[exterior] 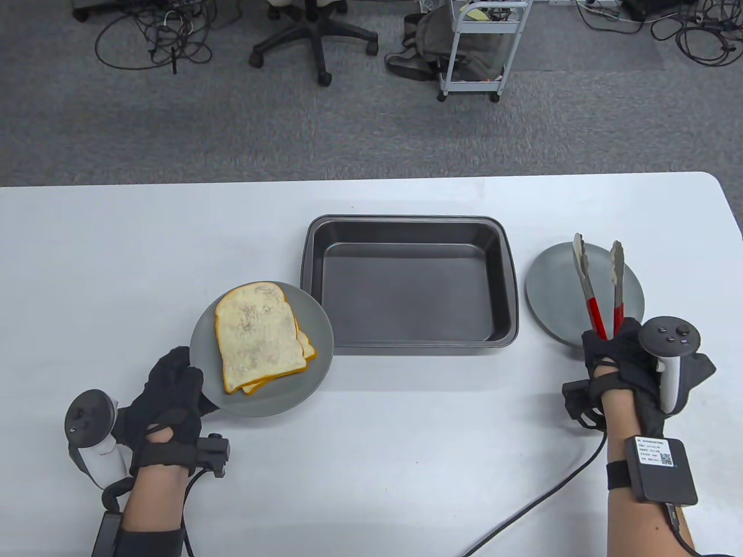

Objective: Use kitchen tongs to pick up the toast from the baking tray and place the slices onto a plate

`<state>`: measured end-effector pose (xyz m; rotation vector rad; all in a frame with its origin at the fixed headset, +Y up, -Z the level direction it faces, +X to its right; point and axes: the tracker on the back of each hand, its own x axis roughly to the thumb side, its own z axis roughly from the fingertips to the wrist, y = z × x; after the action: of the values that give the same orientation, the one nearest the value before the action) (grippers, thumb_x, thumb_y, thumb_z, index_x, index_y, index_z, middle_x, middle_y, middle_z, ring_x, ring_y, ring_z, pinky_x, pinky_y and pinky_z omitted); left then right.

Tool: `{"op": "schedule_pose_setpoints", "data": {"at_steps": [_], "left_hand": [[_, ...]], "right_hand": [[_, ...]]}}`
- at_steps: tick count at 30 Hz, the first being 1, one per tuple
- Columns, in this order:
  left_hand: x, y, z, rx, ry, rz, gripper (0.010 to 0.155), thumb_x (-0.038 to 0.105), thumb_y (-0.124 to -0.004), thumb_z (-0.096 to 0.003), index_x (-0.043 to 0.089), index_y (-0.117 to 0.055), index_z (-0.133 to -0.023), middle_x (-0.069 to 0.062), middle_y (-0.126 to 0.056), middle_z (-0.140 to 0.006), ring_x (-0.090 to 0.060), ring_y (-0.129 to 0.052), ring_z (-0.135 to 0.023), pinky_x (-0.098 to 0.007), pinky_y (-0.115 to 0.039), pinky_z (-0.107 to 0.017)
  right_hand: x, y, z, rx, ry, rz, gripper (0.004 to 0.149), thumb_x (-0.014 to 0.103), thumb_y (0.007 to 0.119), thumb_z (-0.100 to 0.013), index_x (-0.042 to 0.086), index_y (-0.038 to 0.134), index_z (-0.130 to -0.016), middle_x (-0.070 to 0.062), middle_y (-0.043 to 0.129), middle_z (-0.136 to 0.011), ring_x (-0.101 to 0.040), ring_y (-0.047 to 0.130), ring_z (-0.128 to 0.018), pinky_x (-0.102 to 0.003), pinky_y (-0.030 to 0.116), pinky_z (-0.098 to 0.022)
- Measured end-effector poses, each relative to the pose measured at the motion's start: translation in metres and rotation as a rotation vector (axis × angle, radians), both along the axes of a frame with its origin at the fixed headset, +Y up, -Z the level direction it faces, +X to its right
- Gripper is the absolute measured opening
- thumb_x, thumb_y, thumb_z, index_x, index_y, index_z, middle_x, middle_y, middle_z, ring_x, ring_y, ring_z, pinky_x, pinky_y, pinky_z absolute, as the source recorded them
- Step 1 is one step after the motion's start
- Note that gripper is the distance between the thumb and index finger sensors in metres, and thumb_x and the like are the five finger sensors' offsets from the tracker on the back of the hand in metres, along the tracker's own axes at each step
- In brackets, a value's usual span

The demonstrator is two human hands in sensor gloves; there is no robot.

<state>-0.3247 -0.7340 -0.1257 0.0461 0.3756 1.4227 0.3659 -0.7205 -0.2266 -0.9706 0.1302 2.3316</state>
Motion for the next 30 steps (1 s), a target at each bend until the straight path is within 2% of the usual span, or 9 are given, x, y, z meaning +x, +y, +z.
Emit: {"op": "schedule_pose_setpoints", "data": {"at_steps": [6,10,13,19,21,24,30], "left_hand": [[-0.003,0.001,0.000,-0.001,0.004,0.005,0.057,0.032,-0.082,-0.0498,0.011,-0.062,-0.099,-0.010,-0.098,-0.078,-0.025,-0.120,-0.048,-0.023,-0.111,-0.031],[-0.003,0.002,0.000,0.002,0.002,0.010,0.057,0.032,-0.083,-0.0498,0.011,-0.062,-0.099,-0.010,-0.098,-0.078,-0.025,-0.121,-0.047,-0.024,-0.111,-0.031],[-0.003,0.002,0.000,0.005,-0.001,0.009,0.057,0.032,-0.083,-0.0497,0.011,-0.062,-0.099,-0.010,-0.098,-0.077,-0.025,-0.121,-0.047,-0.024,-0.111,-0.030],[-0.004,0.002,0.000,0.011,0.000,0.010,0.057,0.032,-0.083,-0.0497,0.011,-0.062,-0.098,-0.010,-0.098,-0.077,-0.025,-0.120,-0.047,-0.024,-0.111,-0.030],[-0.004,0.003,0.000,0.013,0.000,0.011,0.057,0.032,-0.083,-0.0498,0.011,-0.062,-0.099,-0.010,-0.098,-0.078,-0.025,-0.120,-0.047,-0.024,-0.111,-0.031],[-0.004,0.003,0.001,0.013,0.001,0.013,0.057,0.032,-0.083,-0.0497,0.011,-0.062,-0.099,-0.010,-0.098,-0.078,-0.025,-0.120,-0.047,-0.024,-0.111,-0.031],[-0.004,0.003,0.002,0.014,0.001,0.012,0.057,0.032,-0.083,-0.0498,0.011,-0.062,-0.099,-0.010,-0.098,-0.078,-0.026,-0.120,-0.047,-0.024,-0.111,-0.031]], "right_hand": [[-0.008,-0.005,-0.013,-0.089,0.017,0.038,0.085,0.048,0.087,-0.041,0.009,0.049,-0.106,-0.021,0.059,-0.092,-0.035,0.071,-0.069,-0.052,0.066,-0.055],[-0.011,-0.012,-0.014,-0.058,0.003,-0.002,0.085,0.048,0.086,-0.041,0.010,0.046,-0.106,-0.021,0.057,-0.093,-0.036,0.070,-0.070,-0.052,0.066,-0.054],[-0.011,-0.014,-0.016,-0.129,0.019,0.072,0.084,0.048,0.084,-0.043,0.012,0.043,-0.107,-0.020,0.055,-0.096,-0.035,0.069,-0.073,-0.050,0.067,-0.055],[-0.010,-0.014,-0.015,-0.116,0.007,0.074,0.083,0.047,0.084,-0.044,0.012,0.044,-0.107,-0.020,0.055,-0.098,-0.036,0.070,-0.075,-0.047,0.069,-0.053],[-0.009,-0.010,-0.013,-0.111,0.005,0.076,0.085,0.049,0.085,-0.043,0.013,0.044,-0.107,-0.020,0.053,-0.100,-0.037,0.069,-0.078,-0.048,0.068,-0.054],[-0.008,0.002,-0.007,-0.108,0.034,0.077,0.086,0.051,0.084,-0.042,0.014,0.043,-0.108,-0.021,0.048,-0.105,-0.041,0.066,-0.088,-0.057,0.064,-0.062],[-0.009,0.039,0.015,-0.015,0.146,0.059,0.085,0.052,0.084,-0.041,0.016,0.046,-0.108,-0.021,0.047,-0.109,-0.045,0.062,-0.096,-0.065,0.057,-0.068]]}}
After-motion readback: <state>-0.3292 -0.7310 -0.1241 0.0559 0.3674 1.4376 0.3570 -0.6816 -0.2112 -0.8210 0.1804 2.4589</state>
